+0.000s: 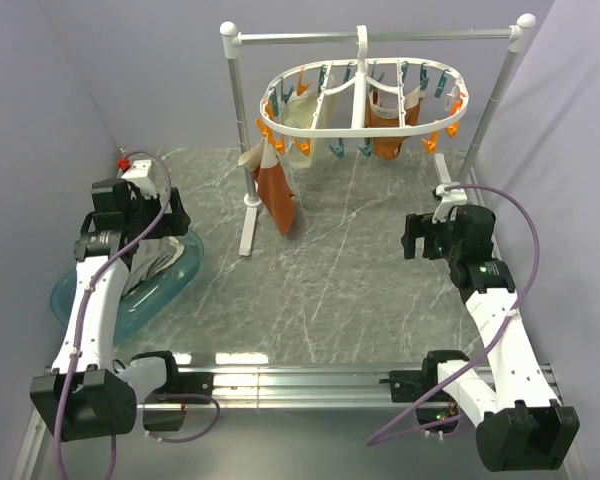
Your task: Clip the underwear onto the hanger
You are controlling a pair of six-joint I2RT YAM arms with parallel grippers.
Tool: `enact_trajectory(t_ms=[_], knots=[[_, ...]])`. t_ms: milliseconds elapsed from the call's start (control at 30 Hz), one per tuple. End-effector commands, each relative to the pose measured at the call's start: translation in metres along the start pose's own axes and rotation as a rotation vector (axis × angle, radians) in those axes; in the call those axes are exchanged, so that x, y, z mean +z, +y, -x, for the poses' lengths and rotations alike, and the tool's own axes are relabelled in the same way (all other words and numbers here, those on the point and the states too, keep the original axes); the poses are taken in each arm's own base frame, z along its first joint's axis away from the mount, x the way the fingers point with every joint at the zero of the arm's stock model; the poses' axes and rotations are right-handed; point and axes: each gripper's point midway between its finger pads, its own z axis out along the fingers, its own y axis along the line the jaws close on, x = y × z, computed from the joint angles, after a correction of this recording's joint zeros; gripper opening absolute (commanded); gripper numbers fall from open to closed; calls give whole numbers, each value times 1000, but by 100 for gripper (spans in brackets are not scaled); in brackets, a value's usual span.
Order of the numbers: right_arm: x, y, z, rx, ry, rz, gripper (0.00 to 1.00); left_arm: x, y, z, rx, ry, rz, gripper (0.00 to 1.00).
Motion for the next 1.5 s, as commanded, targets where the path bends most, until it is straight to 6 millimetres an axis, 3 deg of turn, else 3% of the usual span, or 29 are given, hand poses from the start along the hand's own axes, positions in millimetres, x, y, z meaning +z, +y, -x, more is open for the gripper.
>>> enact_trajectory(t_ms=[0,100,133,200,233,400,600,833,1000,1100,1167,1200,1300,1467], knots=[[-3,3,15,-33,-21,25,100,-6,2,22,27,-30,5,99],[-3,6,15,-47,-11,46,100,-5,24,29,-11,-1,2,99],[-3,5,15,-47,-11,44,100,-9,35,41,-29,-11,21,99],[-2,6,15,-48,-6,53,100,1,54,26,-16,93,23,98],[-3,7,16,-49,-10,55,100,1,70,33,-17,96,64,97],[2,9,14,-46,9,73,100,19,114,-3,-17,320,93,88],[4,12,9,-47,25,91,100,41,160,-38,-12,432,174,79],[4,13,9,-46,36,103,100,62,166,-96,-11,520,161,73],[5,16,10,-43,42,119,100,79,170,-119,-33,549,149,72],[5,15,10,-43,46,111,100,88,174,-125,-44,561,147,67],[5,14,11,-44,45,110,100,90,171,-122,-48,559,131,44],[5,14,11,-44,45,107,100,90,169,-116,-47,549,127,27],[4,14,12,-43,39,105,100,80,156,-87,-48,489,81,1],[2,15,13,-44,34,114,100,38,111,-21,14,335,-27,0]])
